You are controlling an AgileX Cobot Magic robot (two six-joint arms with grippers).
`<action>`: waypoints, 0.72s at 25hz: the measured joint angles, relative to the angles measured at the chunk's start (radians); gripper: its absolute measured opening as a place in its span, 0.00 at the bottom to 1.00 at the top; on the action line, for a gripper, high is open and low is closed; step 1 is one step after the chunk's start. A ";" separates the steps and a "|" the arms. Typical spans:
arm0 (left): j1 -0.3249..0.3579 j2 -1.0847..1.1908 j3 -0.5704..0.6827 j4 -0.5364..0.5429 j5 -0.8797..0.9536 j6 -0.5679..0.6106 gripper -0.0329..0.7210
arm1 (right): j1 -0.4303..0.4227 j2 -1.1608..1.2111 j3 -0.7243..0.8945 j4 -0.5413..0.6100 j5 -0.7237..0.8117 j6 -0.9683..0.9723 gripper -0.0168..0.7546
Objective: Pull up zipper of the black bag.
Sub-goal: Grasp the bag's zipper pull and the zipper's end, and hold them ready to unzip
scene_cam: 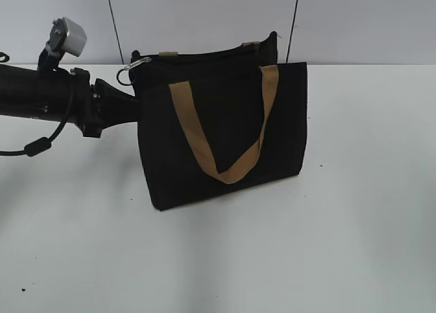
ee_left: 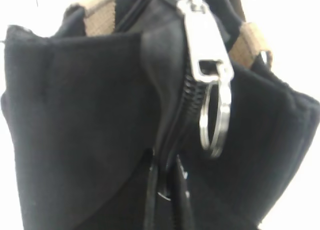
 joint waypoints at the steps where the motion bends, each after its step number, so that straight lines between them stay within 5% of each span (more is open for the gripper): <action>1: 0.000 0.000 0.000 0.003 0.010 -0.002 0.09 | 0.000 0.033 -0.027 0.019 0.000 -0.015 0.54; 4: 0.000 0.000 0.000 0.014 0.025 -0.016 0.09 | 0.044 0.124 -0.109 0.035 0.000 -0.048 0.54; 11: 0.000 -0.026 0.000 0.019 0.030 -0.026 0.09 | 0.304 0.390 -0.334 0.030 0.000 -0.093 0.52; 18: 0.000 -0.031 0.000 0.020 0.031 -0.027 0.09 | 0.534 0.663 -0.589 0.026 -0.037 -0.347 0.47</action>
